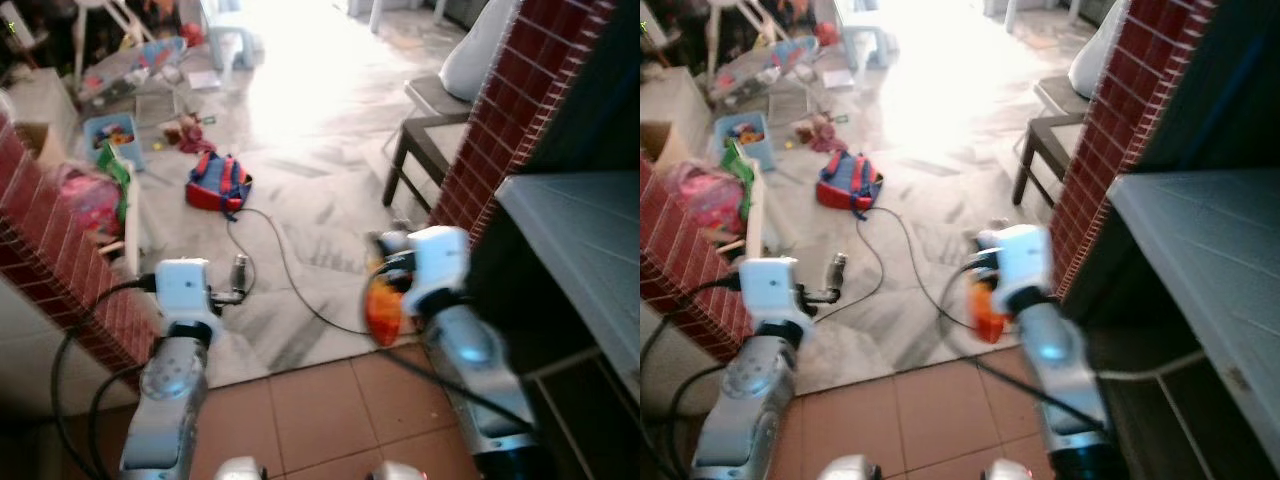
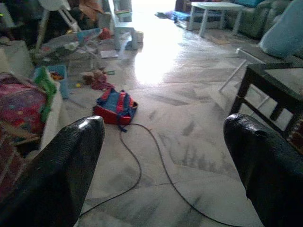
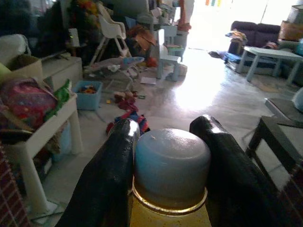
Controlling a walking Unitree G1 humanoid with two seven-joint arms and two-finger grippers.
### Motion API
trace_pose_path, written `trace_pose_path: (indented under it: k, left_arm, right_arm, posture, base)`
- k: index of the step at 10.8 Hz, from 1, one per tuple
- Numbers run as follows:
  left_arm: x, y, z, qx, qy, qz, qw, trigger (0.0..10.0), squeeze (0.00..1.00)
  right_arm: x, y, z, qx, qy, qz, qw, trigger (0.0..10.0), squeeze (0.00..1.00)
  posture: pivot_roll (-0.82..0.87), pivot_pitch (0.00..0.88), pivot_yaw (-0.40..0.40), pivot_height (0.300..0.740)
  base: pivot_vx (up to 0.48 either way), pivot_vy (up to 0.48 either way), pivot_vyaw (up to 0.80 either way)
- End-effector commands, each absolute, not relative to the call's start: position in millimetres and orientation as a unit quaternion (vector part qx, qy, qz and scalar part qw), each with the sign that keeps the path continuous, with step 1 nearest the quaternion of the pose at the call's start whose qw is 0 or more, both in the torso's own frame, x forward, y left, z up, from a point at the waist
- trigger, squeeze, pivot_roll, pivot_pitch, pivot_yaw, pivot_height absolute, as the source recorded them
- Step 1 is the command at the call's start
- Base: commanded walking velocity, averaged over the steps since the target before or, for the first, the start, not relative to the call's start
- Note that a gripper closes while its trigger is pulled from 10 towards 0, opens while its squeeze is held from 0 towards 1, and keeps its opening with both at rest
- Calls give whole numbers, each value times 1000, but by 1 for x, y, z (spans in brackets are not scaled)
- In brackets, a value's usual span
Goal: Restocking fridge
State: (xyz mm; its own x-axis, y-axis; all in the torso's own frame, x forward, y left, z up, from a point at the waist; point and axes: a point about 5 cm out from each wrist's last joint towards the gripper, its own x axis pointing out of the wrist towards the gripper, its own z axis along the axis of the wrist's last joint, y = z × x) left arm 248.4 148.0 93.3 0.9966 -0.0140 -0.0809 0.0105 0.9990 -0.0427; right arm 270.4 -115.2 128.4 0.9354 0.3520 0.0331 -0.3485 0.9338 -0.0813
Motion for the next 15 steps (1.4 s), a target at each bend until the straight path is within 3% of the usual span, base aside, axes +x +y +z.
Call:
trace_pose_path:
  k: [1,8,12,15]
  left_arm:
    - [250,143,97,-20,35,-10,999,10000,0]
    - [254,144,98,-19,31,3,999,10000,0]
    - [259,151,105,-9,18,10,1000,10000,0]
    - [255,157,106,-15,14,24,1000,10000,0]
  right_arm:
    - [275,-122,139,-44,-48,166,984,10000,0]
    - [279,-122,141,-51,-56,174,982,10000,0]
    - [284,-117,145,-49,-70,174,981,10000,0]
    - [284,-116,143,-50,-70,176,981,10000,0]
  posture:
    - [10,25,18,740]
    - [12,13,12,740]
    - [42,18,48,740]
    - [55,26,43,740]
  base:
    - [-259,0,0]
    - [-288,0,0]
    - [-269,0,0]
    - [0,0,0]
